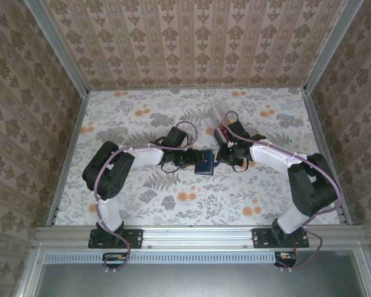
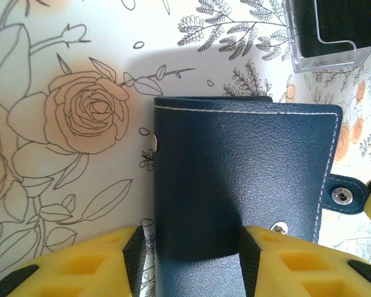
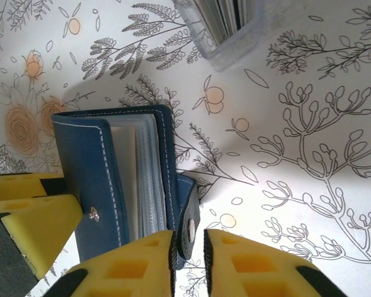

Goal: Put the credit cards into the card holder

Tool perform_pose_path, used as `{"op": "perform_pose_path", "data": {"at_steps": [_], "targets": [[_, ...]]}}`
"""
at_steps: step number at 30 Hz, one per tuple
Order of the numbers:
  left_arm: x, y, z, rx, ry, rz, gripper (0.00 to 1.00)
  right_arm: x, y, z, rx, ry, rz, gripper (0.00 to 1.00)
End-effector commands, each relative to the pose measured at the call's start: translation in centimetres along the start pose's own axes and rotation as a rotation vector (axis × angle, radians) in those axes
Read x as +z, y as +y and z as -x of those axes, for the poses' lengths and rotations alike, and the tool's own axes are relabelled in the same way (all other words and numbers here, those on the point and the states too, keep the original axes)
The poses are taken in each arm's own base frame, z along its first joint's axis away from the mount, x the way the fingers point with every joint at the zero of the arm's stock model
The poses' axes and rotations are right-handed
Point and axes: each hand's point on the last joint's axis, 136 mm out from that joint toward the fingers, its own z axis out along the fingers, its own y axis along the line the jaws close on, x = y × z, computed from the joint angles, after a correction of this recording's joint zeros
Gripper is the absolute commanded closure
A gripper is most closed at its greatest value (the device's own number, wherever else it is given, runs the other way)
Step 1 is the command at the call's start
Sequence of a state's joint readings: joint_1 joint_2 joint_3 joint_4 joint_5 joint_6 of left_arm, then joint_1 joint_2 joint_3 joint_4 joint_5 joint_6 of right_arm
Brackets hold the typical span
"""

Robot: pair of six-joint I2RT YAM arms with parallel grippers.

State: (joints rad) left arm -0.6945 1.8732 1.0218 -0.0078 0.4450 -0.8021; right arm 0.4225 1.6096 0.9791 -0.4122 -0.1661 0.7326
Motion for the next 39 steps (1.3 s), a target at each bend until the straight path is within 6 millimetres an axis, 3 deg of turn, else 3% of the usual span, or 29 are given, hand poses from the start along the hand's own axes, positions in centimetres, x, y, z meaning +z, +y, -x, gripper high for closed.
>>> {"op": "perform_pose_path", "data": {"at_steps": [1,14,23,35,39], "targets": [[0.5,0.0,0.0,0.017,0.007,0.009,0.54,-0.5,-0.2,-0.4,-0.003,0.02,0.0,0.81],[1.2,0.2,-0.4,0.008,0.021,0.008,0.56,0.4,-0.4,-0.6,0.004,0.042,-0.002,0.87],[1.4,0.1,-0.5,0.0,0.026,0.001,0.57,0.4,-0.4,-0.7,-0.001,0.046,-0.002,0.8],[1.7,0.2,-0.5,-0.006,0.029,0.002,0.59,0.1,-0.2,-0.6,-0.004,0.036,0.006,0.96],[2.0,0.3,-0.7,-0.019,0.026,-0.003,0.61,-0.4,1.0,-0.2,-0.017,0.027,0.066,1.0]]}}
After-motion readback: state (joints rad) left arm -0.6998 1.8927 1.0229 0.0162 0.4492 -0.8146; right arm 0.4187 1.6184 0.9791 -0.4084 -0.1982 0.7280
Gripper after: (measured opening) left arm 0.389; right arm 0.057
